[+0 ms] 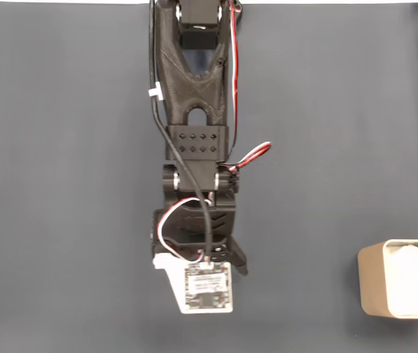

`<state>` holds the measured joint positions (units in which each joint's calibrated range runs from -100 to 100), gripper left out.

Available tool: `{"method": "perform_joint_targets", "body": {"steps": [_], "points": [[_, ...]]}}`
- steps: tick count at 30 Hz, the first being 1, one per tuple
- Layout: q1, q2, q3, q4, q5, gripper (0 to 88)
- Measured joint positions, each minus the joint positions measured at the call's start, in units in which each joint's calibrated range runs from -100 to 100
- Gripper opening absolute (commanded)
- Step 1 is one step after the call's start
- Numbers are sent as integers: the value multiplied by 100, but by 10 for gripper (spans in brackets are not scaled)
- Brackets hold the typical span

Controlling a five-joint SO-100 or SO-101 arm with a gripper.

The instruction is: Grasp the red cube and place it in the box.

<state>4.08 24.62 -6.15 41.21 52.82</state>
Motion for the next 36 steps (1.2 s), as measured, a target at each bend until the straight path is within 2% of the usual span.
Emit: {"method": "perform_joint_targets", "body": {"steps": [29,36], "points": [[208,87,-9,-278,29,392],[185,434,-497,-294,29,392]]}}
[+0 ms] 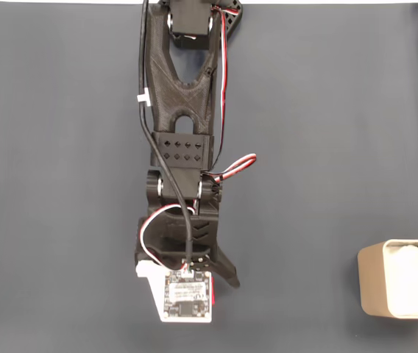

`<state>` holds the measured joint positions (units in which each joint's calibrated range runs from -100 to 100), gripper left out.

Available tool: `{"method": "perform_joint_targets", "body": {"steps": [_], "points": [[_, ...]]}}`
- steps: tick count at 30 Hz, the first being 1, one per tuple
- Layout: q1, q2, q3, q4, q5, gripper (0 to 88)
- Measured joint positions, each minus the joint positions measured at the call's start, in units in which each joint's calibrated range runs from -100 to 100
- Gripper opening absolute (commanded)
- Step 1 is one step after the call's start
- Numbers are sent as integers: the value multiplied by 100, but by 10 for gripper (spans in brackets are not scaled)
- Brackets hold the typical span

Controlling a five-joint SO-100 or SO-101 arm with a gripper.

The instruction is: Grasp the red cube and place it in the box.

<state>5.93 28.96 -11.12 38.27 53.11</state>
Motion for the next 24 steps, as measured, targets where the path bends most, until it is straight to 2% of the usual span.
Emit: {"method": "perform_joint_targets", "body": {"steps": [24], "points": [[-134,321,-253,0,20,392]]}}
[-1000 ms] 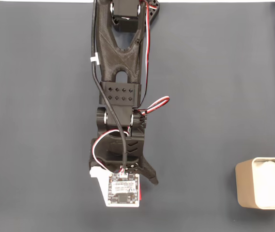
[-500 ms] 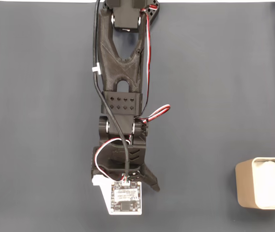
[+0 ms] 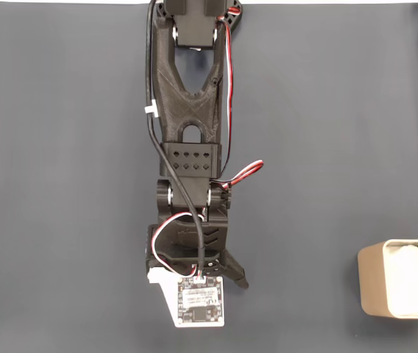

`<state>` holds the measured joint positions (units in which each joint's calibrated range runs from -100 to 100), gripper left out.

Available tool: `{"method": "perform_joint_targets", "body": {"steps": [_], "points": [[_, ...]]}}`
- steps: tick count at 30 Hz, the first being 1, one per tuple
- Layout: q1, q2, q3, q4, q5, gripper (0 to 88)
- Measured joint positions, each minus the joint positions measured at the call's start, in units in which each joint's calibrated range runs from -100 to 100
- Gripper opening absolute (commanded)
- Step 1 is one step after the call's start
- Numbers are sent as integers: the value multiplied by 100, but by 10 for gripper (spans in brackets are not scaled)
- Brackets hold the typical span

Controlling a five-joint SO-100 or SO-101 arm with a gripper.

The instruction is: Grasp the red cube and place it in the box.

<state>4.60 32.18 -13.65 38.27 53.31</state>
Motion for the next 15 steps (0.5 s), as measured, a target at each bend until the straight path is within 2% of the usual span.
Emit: {"method": "perform_joint_targets", "body": {"steps": [15], "points": [[-52,0,0,0,-5,386]]}}
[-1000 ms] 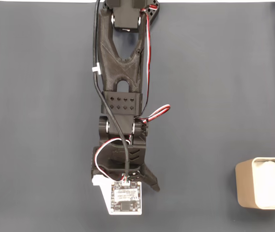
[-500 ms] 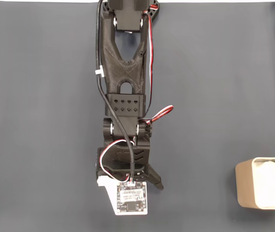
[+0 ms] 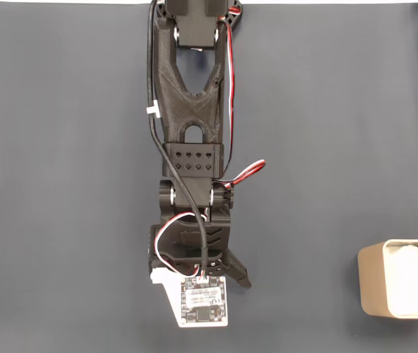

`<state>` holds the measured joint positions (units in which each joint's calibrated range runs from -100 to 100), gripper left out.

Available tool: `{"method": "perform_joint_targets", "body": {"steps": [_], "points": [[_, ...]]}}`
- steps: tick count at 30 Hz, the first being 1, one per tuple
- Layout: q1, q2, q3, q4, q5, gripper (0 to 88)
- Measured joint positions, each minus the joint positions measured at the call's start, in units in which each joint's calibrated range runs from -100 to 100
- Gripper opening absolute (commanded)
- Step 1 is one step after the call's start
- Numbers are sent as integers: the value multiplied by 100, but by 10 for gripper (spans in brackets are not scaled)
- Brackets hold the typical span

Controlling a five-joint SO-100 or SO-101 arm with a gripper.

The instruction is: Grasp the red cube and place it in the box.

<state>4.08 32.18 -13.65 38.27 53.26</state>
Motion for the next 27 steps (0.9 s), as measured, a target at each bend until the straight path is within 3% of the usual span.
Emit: {"method": "perform_joint_targets", "body": {"steps": [23,27], "points": [[-59,0,136,0,5,365],[-59,0,136,0,5,323]]}}
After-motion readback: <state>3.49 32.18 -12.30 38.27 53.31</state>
